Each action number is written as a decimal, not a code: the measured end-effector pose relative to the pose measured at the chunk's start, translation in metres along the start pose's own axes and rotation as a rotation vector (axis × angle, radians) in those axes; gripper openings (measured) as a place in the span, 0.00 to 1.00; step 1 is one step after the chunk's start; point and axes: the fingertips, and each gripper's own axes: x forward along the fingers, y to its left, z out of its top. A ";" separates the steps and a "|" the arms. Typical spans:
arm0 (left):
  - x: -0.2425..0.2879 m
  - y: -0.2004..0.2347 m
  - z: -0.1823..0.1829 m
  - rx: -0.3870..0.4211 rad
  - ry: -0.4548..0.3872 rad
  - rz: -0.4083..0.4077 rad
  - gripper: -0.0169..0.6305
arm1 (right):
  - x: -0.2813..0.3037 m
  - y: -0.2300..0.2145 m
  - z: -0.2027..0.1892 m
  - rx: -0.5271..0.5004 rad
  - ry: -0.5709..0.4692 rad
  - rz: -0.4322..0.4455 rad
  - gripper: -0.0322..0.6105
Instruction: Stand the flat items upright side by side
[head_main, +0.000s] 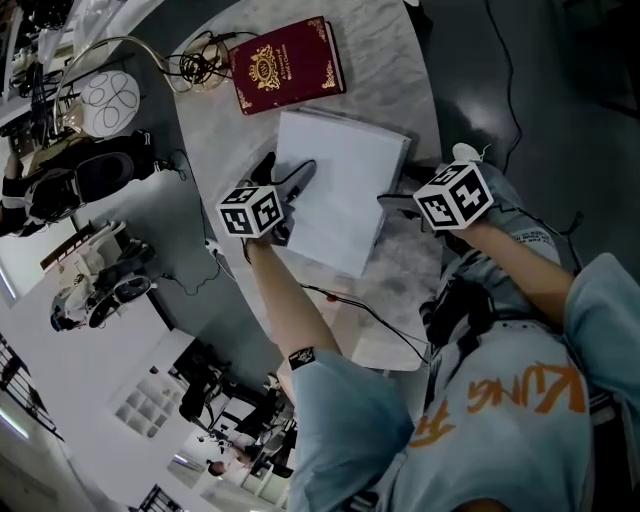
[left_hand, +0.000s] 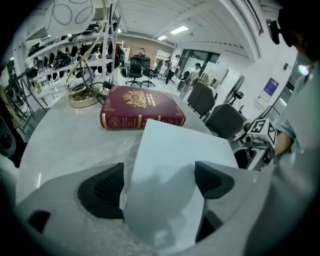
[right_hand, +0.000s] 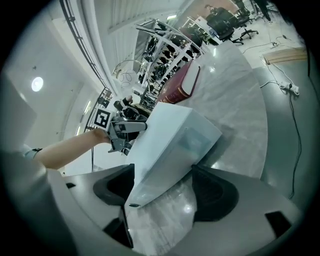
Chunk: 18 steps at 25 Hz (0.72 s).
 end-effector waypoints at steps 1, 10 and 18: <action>0.000 -0.001 -0.001 -0.010 -0.007 -0.004 0.72 | 0.001 -0.001 0.000 0.003 0.001 -0.005 0.59; -0.014 -0.006 -0.007 -0.048 -0.025 0.083 0.68 | 0.006 -0.009 0.005 0.054 -0.010 -0.018 0.55; -0.044 -0.024 -0.005 -0.055 -0.101 0.199 0.68 | -0.002 -0.003 0.010 -0.031 0.009 -0.004 0.54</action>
